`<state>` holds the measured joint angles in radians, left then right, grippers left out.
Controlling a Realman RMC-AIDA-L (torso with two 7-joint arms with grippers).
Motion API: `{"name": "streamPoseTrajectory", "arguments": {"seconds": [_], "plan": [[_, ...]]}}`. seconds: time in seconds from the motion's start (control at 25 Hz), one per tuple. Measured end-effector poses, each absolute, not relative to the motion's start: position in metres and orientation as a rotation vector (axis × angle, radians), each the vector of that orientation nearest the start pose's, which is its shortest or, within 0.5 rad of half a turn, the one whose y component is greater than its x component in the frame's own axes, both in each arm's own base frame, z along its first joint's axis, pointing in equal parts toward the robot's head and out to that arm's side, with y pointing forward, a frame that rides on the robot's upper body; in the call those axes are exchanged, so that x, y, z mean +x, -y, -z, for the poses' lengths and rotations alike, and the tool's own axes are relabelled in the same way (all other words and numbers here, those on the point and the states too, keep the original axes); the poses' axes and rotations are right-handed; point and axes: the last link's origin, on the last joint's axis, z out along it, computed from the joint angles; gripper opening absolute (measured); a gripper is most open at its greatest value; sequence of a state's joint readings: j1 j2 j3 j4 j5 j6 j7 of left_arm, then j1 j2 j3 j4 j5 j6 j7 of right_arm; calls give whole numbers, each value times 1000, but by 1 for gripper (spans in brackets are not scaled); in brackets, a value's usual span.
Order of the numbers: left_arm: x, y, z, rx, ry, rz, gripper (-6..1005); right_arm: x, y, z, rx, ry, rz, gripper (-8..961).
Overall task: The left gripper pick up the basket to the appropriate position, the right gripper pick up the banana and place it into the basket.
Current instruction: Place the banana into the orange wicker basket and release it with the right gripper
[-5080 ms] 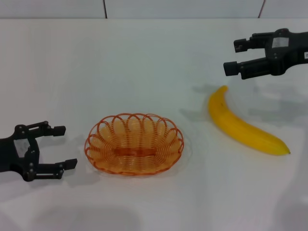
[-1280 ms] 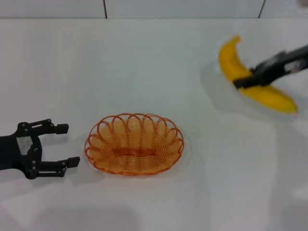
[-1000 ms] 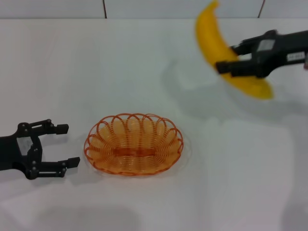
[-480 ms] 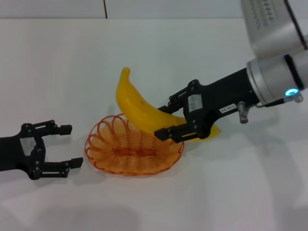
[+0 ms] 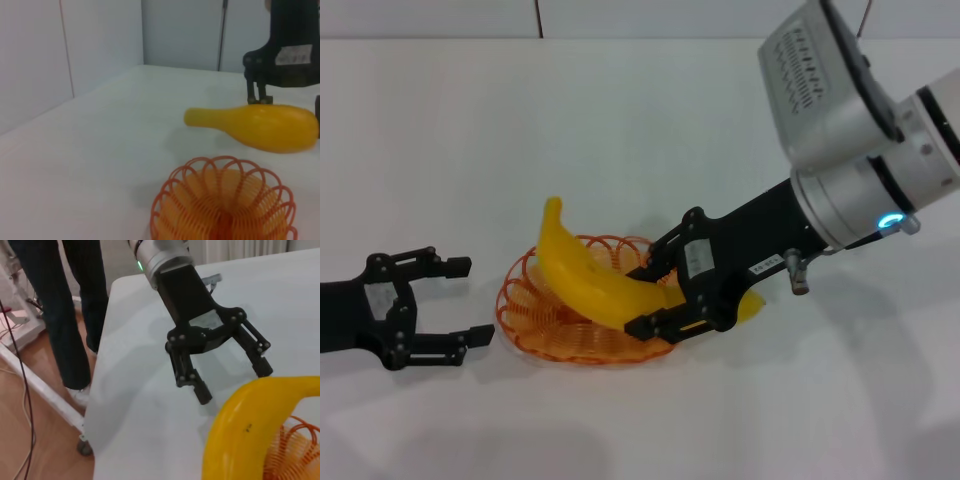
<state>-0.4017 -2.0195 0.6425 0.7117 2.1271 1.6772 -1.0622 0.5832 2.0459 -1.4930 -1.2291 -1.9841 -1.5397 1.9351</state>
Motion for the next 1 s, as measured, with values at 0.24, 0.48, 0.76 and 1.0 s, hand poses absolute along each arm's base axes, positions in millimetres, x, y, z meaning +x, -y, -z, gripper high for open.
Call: {"name": "streamPoseTrajectory", "arguments": {"seconds": [0.24,0.48,0.76,1.0], "plan": [[-315,-285,-27,-2797,283,468,881,132,-322,45,-3177,-248,-59,610],[-314,-285,-27,-2798,283,467,880,130,-328,46,-3162,-315,-51,625],[-314,-285,-27,-2798,283,466,880,129,-331,54,-3201,-365,-7,642],[-314,-285,-27,-2798,284,466,881,126,-331,56,-3226,-377,4,657]]}}
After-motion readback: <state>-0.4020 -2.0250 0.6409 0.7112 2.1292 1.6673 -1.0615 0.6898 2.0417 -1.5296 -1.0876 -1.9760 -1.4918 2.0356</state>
